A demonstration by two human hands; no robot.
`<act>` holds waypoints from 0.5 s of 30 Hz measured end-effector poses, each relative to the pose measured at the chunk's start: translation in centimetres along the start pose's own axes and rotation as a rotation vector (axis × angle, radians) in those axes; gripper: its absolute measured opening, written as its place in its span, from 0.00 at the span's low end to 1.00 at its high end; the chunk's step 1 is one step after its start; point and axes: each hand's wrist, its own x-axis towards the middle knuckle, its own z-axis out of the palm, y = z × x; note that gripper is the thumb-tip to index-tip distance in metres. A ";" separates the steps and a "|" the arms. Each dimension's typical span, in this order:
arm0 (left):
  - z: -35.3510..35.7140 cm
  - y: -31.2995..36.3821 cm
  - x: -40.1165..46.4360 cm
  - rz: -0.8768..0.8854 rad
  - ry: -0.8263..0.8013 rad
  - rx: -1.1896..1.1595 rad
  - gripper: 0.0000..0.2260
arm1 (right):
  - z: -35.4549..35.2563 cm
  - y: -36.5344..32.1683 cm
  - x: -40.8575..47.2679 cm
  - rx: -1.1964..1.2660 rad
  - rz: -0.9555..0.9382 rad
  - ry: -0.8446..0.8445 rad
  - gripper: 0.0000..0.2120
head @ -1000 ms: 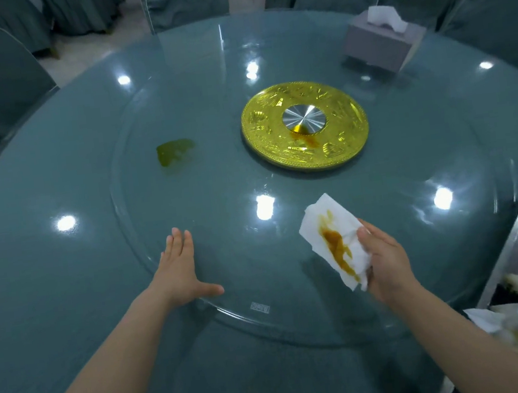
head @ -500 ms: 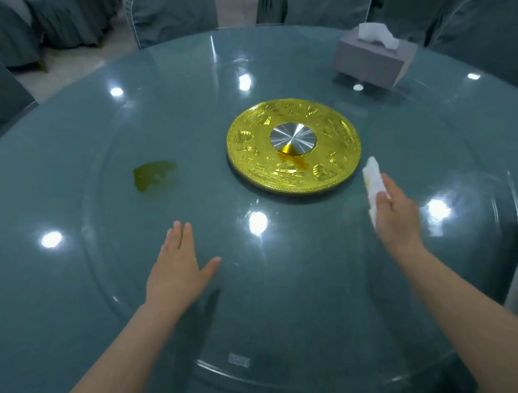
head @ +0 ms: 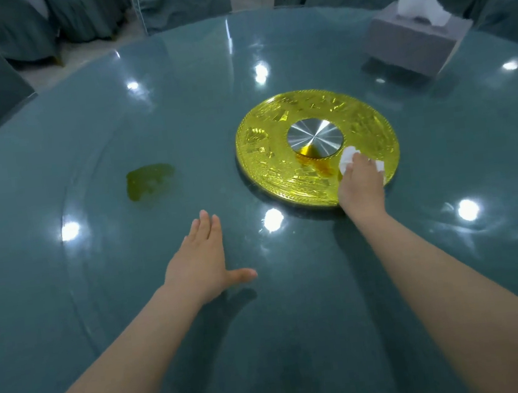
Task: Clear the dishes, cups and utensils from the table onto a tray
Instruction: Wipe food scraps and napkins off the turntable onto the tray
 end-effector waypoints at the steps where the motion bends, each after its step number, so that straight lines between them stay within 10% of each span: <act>1: 0.1 -0.1 0.0 0.004 0.003 -0.001 0.56 | 0.2 -0.5 1.3 -0.026 0.006 -0.004 0.17; 15: 0.2 0.6 -0.4 -0.019 -0.008 0.016 0.55 | 3.2 -5.6 1.5 0.006 -0.606 -0.391 0.21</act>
